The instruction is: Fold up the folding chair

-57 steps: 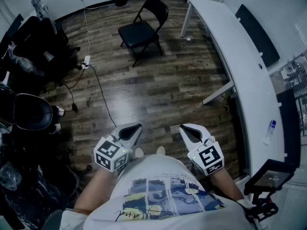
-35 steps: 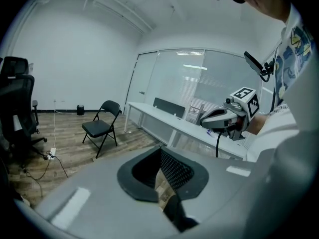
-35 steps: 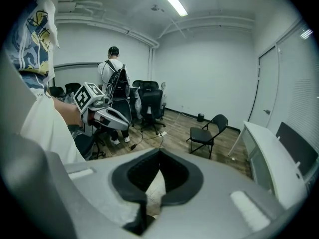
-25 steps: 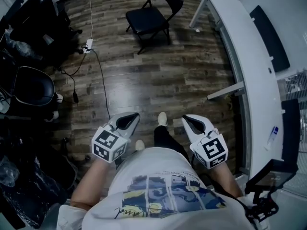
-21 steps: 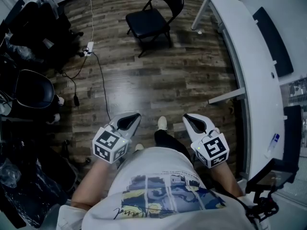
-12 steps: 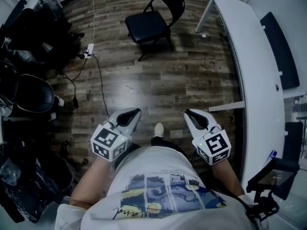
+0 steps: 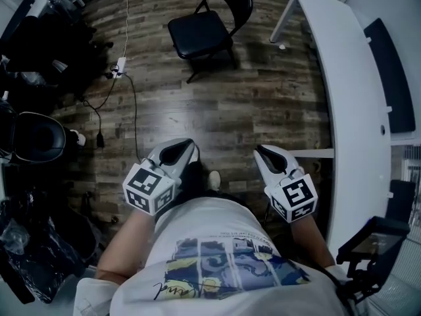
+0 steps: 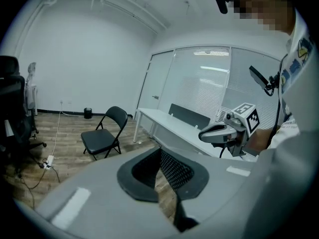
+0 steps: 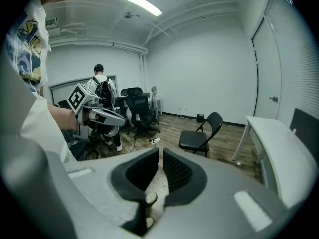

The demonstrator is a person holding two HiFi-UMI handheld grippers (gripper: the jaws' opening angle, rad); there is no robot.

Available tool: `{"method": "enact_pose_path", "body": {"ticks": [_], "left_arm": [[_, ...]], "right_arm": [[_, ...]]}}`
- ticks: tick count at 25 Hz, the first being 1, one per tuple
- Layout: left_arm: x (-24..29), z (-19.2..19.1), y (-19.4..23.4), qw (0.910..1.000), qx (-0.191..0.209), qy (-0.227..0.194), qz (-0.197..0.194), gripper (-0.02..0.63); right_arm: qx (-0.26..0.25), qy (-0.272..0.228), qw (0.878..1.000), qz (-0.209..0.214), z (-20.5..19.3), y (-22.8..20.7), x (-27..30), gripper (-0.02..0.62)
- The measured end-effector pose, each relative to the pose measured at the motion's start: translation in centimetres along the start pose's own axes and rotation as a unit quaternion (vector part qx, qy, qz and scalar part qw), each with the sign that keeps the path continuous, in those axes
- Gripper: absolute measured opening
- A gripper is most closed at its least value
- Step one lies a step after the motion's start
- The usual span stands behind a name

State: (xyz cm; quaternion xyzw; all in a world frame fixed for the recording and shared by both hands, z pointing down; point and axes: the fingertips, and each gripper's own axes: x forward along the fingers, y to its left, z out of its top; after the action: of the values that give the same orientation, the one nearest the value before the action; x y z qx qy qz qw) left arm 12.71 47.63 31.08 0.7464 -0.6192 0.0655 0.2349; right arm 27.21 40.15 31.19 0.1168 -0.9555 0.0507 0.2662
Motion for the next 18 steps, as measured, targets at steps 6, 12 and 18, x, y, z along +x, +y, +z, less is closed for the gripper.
{"method": "enact_pose_path", "body": {"ticks": [6, 12, 18], "left_arm": [[3.2, 1.1, 3.2, 0.9999, -0.013, -0.003, -0.005, 0.008], [10.8, 4.4, 8.1, 0.9997, -0.02, 0.001, -0.013, 0.008], [14.0, 7.5, 13.1, 0.9993, -0.024, 0.002, -0.03, 0.018]], "right_arm": [[-0.001, 0.004, 1.0, -0.011, 1.1, -2.8, 2.4, 0.02], [0.009, 0.014, 1.0, -0.018, 2.8, -10.2, 7.4, 0.02], [0.013, 0.012, 0.999, -0.031, 6.7, -13.4, 12.3, 0.02]]}}
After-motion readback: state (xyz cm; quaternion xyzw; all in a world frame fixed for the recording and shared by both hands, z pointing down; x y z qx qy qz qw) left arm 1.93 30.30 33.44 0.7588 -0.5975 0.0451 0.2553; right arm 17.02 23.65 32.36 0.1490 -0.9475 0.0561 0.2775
